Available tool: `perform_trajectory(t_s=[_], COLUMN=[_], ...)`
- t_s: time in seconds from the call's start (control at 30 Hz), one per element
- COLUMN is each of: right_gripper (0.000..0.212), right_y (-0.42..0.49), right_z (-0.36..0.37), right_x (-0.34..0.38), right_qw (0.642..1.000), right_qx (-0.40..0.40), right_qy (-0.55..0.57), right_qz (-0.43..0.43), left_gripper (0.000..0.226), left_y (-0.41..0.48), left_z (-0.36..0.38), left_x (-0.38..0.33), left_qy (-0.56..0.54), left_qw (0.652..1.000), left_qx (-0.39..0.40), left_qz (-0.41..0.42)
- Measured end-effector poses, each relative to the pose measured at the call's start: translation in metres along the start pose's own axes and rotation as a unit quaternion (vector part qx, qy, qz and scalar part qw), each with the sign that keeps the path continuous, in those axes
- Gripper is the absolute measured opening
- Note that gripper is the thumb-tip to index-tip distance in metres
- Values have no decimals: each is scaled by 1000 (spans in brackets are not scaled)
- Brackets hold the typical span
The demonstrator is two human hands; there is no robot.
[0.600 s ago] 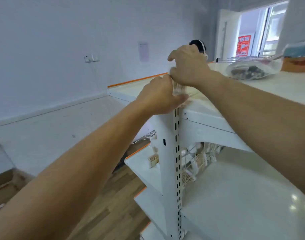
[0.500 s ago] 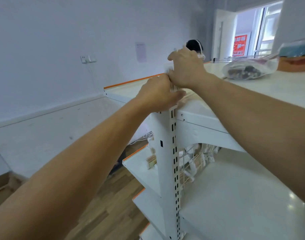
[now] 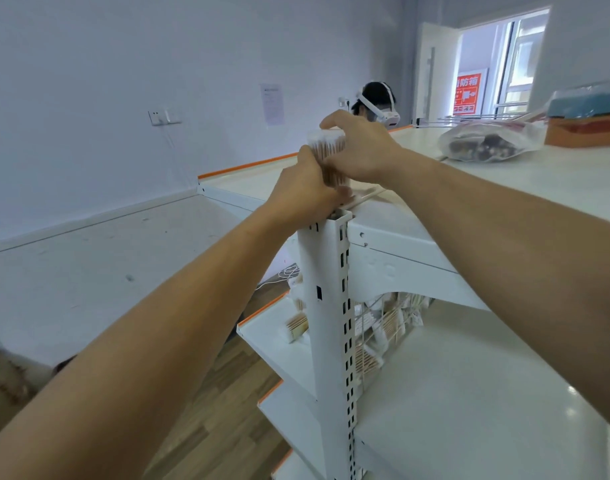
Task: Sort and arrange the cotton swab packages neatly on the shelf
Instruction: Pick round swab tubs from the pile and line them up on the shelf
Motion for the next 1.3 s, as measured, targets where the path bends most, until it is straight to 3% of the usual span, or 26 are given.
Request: perform_trajectory(t_s=[0.43, 0.6, 0.67, 0.77, 0.93, 1.17, 1.3], right_gripper=[50, 50, 50, 52, 53, 57, 75], right_y=[-13, -25, -32, -51, -92, -152, -186], right_z=[16, 24, 36, 71, 130, 235, 283], right_x=[28, 60, 78, 94, 120, 124, 119], right_qw=[991, 991, 991, 988, 987, 966, 950], right_qx=[55, 52, 80, 122, 109, 216, 259], right_qy=[114, 106, 50, -20, -20, 130, 175], right_qz=[-36, -69, -90, -96, -115, -54, 5], left_gripper=[59, 54, 50, 37, 52, 50, 51], left_y=[-25, -42, -53, -79, -133, -218, -257], left_z=[-35, -58, -66, -71, -83, -77, -68], left_x=[27, 42, 51, 76, 129, 195, 225], left_qy=[-48, -49, -55, -53, -6, 31, 29], left_qw=[998, 993, 993, 992, 986, 977, 970], left_qx=[-48, -106, -93, -61, -98, -61, -53], left_qz=[-12, -35, -56, -94, -133, -202, -235])
Point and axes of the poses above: each hand's wrist, its own y-axis towards the middle knuckle, its own z-axis out of the palm, x = y × z, the point moved 6 cm from there along y, towards the middle knuckle, and after that the axes turned 6 degrees about z, right-handed, at the moved point
